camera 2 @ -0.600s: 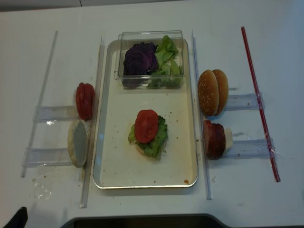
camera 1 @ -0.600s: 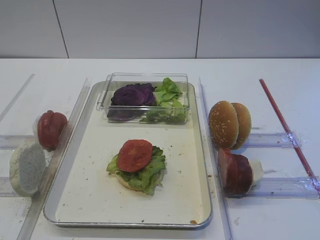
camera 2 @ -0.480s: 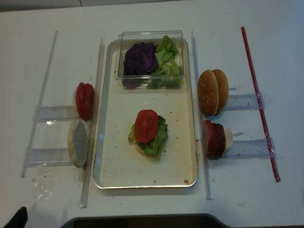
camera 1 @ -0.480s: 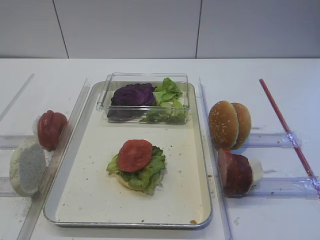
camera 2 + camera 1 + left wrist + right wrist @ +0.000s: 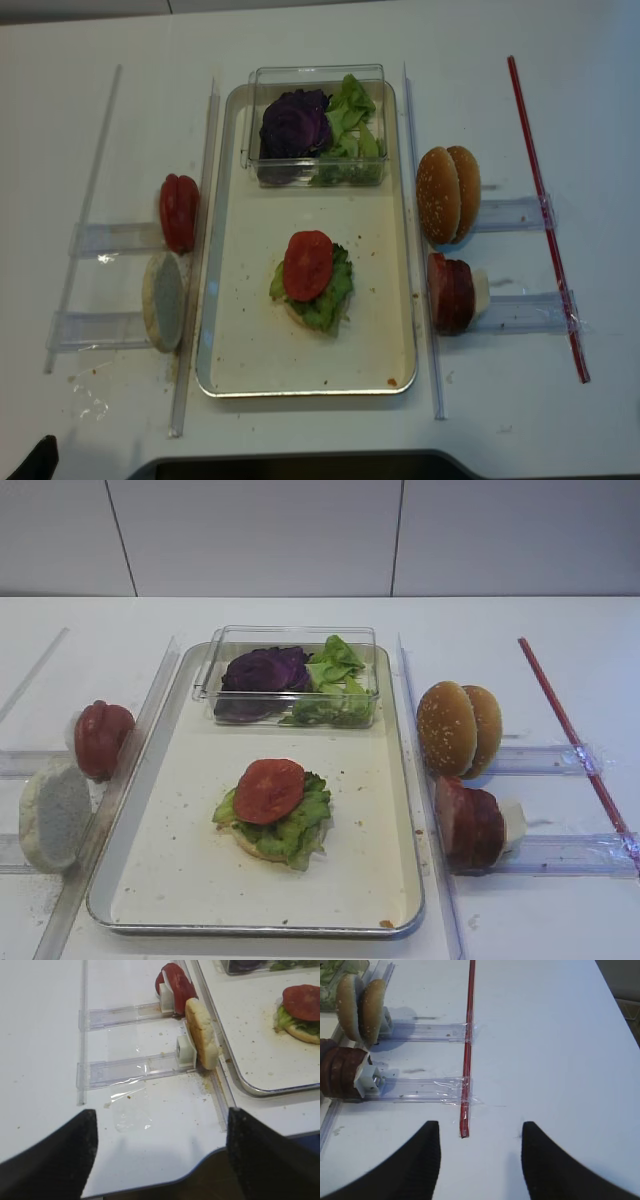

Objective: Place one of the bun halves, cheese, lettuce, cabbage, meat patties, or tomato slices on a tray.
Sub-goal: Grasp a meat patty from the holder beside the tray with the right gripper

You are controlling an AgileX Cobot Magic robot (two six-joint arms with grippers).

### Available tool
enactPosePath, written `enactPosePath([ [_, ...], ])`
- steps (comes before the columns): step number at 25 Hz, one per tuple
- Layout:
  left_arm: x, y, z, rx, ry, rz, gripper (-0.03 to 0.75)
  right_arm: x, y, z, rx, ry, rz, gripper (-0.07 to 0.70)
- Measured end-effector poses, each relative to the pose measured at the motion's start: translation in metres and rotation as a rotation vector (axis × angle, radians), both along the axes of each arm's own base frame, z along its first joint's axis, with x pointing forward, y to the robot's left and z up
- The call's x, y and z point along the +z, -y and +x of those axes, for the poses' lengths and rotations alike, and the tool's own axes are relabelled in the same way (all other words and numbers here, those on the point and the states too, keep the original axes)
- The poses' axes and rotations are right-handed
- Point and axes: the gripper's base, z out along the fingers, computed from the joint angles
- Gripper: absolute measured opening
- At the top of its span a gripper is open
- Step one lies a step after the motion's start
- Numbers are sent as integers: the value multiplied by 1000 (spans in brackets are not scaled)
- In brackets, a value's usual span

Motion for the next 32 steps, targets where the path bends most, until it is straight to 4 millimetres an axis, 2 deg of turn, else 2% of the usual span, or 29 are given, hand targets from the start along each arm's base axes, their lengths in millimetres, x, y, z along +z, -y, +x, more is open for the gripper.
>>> enactPosePath([
  [32, 0, 0, 0, 0, 0, 0, 492, 2, 0, 0, 0, 14, -1, 392],
])
